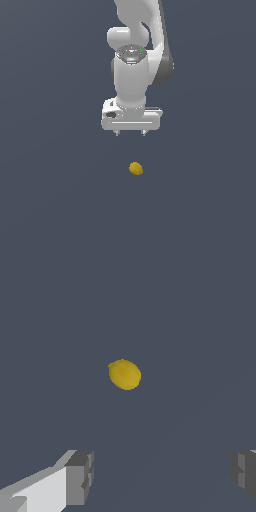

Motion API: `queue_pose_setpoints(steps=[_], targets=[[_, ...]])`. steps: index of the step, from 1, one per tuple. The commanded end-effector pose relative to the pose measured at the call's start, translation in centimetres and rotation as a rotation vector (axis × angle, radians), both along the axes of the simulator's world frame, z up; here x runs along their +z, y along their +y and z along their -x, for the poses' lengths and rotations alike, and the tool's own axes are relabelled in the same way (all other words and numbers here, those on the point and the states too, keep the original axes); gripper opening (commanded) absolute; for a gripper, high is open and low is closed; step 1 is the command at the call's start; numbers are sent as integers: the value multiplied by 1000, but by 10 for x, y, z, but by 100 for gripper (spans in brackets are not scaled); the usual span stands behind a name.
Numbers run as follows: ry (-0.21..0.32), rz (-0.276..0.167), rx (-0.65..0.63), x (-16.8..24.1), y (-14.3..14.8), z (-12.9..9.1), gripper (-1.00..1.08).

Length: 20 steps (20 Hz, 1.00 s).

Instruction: Pick up the object and move it to a goal position.

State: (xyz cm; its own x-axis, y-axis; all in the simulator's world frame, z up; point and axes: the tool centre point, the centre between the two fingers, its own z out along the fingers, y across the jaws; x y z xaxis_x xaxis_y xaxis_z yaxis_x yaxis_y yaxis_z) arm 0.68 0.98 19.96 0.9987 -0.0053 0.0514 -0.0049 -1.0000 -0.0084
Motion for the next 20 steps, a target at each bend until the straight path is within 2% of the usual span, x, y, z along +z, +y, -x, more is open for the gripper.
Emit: queue_pose_setpoints(steps=[1, 12, 20], targets=[[0, 0, 0, 0, 0, 0, 100], [39, 12, 69, -12, 26, 13, 100], [38, 12, 74, -18, 25, 5, 100]])
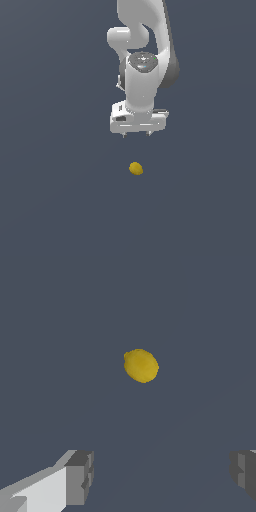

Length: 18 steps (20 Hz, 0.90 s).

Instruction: Pick up the object and move it to a goal position.

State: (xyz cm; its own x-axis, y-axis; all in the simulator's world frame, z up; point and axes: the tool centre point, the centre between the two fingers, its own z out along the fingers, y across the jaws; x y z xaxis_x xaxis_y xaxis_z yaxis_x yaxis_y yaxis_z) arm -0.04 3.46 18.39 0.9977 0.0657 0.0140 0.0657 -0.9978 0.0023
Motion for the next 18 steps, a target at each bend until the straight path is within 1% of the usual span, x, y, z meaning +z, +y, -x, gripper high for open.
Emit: queue_pose_setpoints(steps=[1, 7, 14, 18], targets=[[2, 0, 6, -5, 0, -5, 100], [4, 1, 29, -24, 1, -24, 100], [9, 1, 69, -62, 2, -55, 100], [12, 1, 87, -82, 2, -67, 100]])
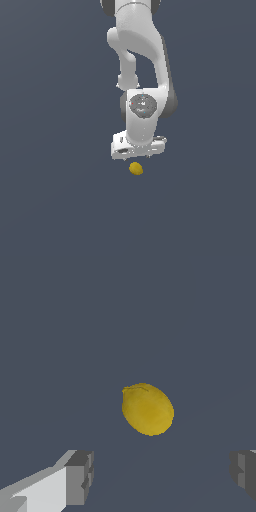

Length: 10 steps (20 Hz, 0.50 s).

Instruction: Pick up the object and move it to a goal position.

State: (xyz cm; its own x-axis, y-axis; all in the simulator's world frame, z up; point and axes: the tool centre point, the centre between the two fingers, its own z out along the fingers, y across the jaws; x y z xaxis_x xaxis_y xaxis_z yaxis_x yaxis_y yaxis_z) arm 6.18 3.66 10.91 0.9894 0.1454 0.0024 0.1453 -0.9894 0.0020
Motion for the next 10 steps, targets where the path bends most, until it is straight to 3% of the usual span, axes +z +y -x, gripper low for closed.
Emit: queue_pose_setpoints(steps=[1, 10], targets=[[0, -1, 11, -11, 0, -7, 100], [3, -2, 27, -31, 0, -18, 100]])
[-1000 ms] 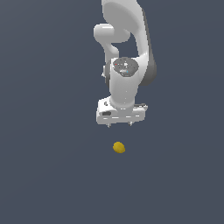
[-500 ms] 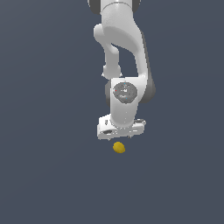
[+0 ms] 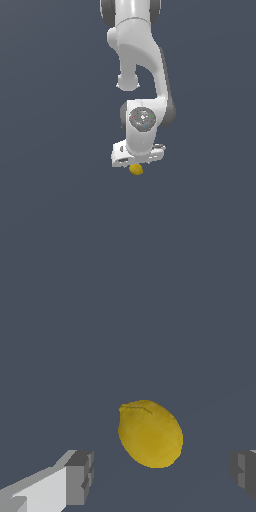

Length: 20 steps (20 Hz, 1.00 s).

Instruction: Pick up the object and move it to a goal position.

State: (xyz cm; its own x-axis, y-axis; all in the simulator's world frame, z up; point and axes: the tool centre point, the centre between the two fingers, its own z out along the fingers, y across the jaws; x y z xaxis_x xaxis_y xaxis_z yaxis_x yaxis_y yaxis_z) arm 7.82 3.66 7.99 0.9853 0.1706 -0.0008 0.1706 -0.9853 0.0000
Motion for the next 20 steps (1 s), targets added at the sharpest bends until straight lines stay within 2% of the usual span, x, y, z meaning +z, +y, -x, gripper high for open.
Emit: queue_pose_setpoints(steps=[1, 6, 15, 20], targets=[[-1, 0, 2, -1, 0, -1, 100], [0, 0, 1, -7, 0, 0, 100], [-1, 0, 2, -49, 0, 0, 100], [-1, 0, 2, -52, 0, -1, 100]])
